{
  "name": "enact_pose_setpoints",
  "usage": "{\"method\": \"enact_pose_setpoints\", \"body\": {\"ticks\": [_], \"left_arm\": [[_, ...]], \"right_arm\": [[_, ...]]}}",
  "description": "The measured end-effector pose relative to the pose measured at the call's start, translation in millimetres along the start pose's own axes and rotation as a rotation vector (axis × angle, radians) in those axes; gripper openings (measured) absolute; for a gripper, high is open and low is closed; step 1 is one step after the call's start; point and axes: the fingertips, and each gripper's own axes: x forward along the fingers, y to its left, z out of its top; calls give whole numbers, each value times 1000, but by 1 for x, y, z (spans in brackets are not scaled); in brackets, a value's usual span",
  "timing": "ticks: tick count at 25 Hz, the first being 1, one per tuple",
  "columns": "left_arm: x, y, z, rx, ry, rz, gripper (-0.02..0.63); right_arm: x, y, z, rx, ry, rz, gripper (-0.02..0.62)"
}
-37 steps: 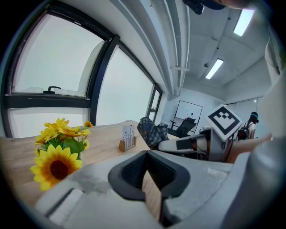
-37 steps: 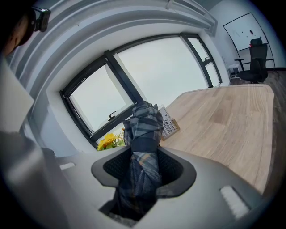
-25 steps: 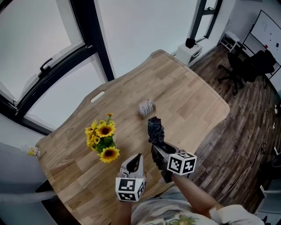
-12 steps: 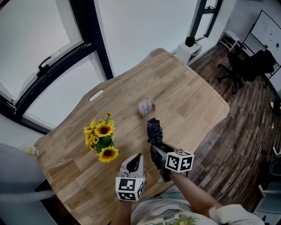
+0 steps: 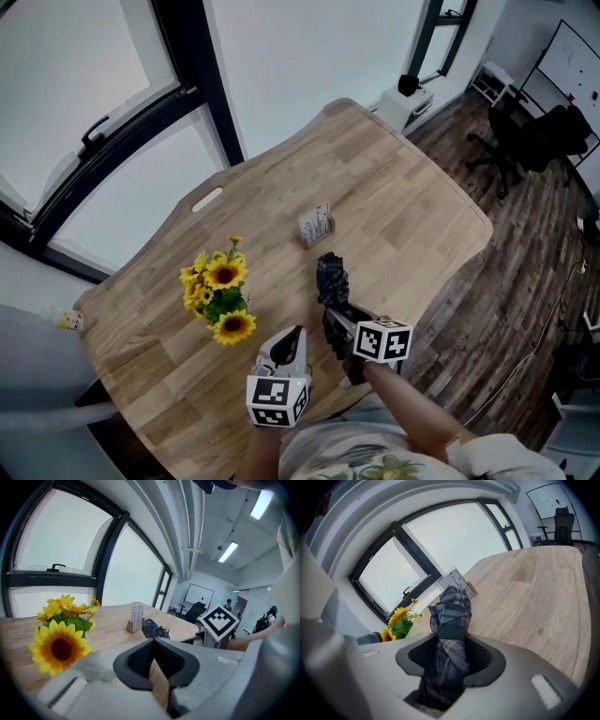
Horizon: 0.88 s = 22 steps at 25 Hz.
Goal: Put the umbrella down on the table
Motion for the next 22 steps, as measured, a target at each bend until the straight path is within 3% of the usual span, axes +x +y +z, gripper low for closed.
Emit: {"method": "enact_pose_setpoints", "body": {"ticks": [22], "left_arm": [[3, 7, -8, -13, 21, -5, 2]], "right_arm": [[25, -26, -24, 17, 66, -62, 183]]}}
